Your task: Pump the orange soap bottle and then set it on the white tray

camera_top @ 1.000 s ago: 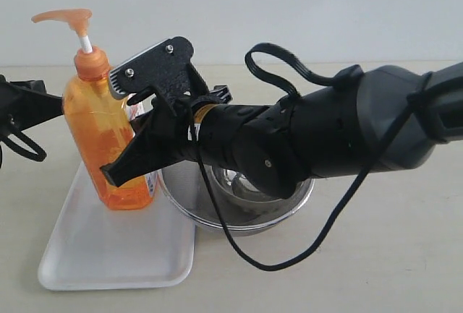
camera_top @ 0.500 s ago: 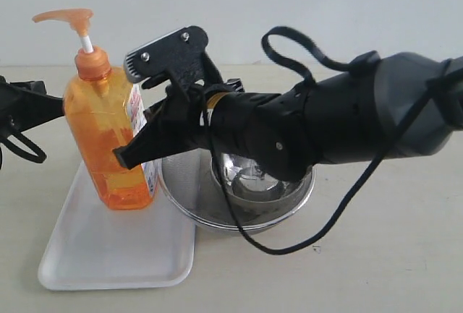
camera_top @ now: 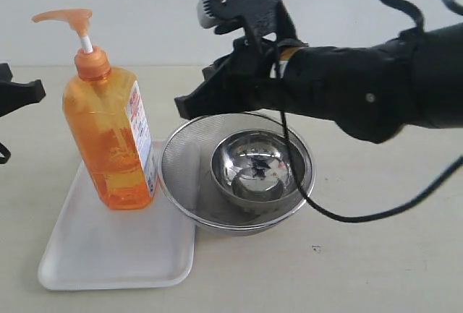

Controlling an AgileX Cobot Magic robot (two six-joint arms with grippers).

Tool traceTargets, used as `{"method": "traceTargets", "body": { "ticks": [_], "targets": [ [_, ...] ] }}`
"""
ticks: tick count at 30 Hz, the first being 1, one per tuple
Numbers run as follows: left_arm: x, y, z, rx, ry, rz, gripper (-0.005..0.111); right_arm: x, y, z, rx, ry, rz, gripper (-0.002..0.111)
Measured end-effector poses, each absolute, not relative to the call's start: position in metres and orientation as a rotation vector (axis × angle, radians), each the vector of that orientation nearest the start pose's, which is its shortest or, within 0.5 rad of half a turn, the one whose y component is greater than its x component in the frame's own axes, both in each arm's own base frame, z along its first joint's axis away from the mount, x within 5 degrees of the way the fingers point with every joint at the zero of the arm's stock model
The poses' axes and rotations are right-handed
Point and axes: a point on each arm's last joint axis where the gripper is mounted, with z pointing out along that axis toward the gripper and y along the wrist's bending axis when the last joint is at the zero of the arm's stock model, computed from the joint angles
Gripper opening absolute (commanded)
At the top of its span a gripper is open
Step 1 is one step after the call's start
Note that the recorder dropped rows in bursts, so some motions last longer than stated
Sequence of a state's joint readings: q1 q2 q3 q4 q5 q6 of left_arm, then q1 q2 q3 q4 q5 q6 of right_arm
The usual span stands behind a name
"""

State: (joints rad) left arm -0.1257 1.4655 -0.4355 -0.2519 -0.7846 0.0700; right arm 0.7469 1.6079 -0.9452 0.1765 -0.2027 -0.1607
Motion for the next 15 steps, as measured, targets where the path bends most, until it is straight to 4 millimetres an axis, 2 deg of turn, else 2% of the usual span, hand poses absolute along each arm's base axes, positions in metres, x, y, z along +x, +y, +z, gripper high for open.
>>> {"method": "traceTargets", "body": {
  "ticks": [4,6,9,15],
  "targets": [
    [0.228,-0.014,0.223,-0.162,1.651,-0.088,0.005,0.239,0.208,0.262,-0.641,1.798,0.462,0.000],
    [0.211,-0.013,0.225,-0.165,1.636,-0.116,0.005,0.224,0.194,0.279,-0.619,1.744,0.478,0.000],
    [0.183,-0.015,0.227,-0.136,1.607,-0.185,0.005,0.203,0.175,0.289,-0.591,1.702,0.499,0.000],
    [0.152,-0.022,0.228,-0.049,1.574,-0.297,0.005,0.180,0.155,0.285,-0.582,1.691,0.505,0.000]
  ]
}}
